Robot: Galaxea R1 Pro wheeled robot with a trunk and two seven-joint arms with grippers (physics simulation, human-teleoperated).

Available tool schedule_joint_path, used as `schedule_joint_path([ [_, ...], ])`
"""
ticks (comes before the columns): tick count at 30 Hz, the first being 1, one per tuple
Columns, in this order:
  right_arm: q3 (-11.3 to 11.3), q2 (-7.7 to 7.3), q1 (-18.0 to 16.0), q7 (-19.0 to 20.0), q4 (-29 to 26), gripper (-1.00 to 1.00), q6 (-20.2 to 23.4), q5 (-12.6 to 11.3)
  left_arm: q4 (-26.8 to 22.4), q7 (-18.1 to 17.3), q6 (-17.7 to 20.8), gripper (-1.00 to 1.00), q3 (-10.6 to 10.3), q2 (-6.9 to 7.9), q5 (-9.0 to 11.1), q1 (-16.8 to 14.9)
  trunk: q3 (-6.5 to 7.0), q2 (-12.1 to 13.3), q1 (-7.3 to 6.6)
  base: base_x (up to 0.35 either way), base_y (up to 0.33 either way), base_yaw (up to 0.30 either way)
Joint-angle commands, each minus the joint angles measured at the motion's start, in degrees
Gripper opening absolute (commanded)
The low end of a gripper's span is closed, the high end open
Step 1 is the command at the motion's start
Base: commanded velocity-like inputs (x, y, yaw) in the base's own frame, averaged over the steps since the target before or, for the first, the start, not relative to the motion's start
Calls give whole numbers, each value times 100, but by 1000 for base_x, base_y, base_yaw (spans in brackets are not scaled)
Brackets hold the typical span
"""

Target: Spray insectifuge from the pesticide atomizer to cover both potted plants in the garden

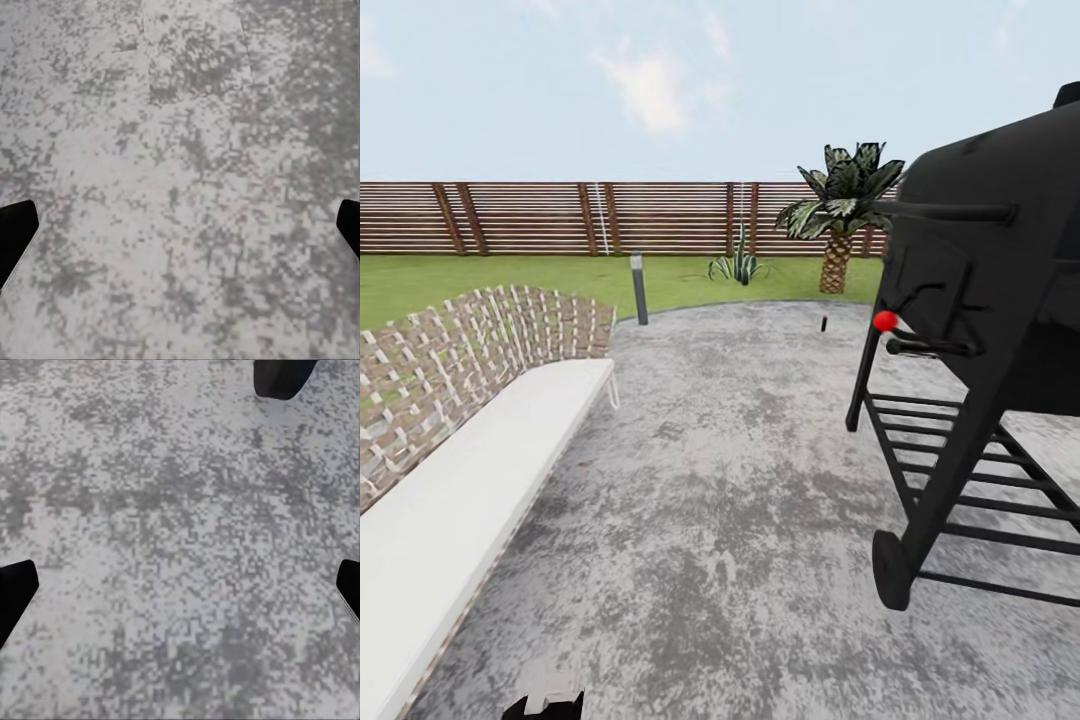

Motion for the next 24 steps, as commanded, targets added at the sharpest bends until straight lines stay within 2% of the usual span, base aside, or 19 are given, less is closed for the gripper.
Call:
schedule_joint_path([
  [1,-10,1,-3,2,4,100,-18,11,5,1,-27,100,19,-2,-1,-3,-5,-2,2,338,0,0],
  [8,-10,1,-3,8,5,100,-18,11,5,1,-185,100,22,-2,15,-3,-5,-2,2,338,0,0],
  [24,-10,5,-3,10,3,100,-16,8,5,1,-205,100,34,5,16,-3,-5,-2,2,338,32,0],
])
